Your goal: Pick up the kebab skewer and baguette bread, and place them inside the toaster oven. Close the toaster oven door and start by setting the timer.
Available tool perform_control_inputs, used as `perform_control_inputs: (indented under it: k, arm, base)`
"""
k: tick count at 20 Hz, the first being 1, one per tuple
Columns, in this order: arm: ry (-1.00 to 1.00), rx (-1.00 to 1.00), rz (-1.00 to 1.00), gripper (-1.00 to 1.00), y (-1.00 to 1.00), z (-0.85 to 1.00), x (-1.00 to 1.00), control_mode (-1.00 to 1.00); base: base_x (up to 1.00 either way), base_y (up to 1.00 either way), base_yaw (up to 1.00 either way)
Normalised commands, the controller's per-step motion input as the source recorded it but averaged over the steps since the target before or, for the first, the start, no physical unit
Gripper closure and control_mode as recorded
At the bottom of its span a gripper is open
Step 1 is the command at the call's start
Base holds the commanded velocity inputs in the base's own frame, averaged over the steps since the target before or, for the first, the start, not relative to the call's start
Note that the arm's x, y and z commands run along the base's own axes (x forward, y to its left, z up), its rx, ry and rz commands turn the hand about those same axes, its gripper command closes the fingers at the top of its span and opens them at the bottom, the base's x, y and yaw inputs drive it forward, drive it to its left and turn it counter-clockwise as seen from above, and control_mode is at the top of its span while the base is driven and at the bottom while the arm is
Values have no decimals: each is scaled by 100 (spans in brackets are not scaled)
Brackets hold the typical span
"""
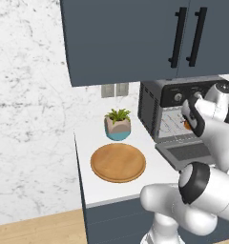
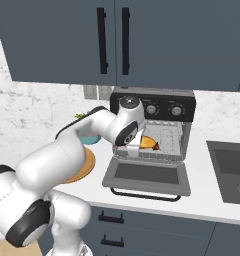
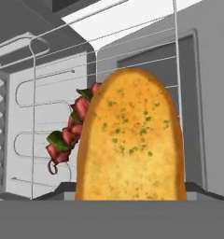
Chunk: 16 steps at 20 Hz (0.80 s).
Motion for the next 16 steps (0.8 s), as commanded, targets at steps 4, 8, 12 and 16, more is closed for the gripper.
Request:
perform_control_inputs:
  k: [4,8,12,16]
  arm:
    - [0,0,0,100,0,-19,41,-100]
    - [0,0,0,100,0,-17,38,-100]
    - [0,0,0,100,0,-15,38,-100]
    - [0,0,0,100,0,-18,32,-100]
  base:
    - [0,0,0]
    - [0,0,0]
    - [0,0,0]
    - [0,0,0]
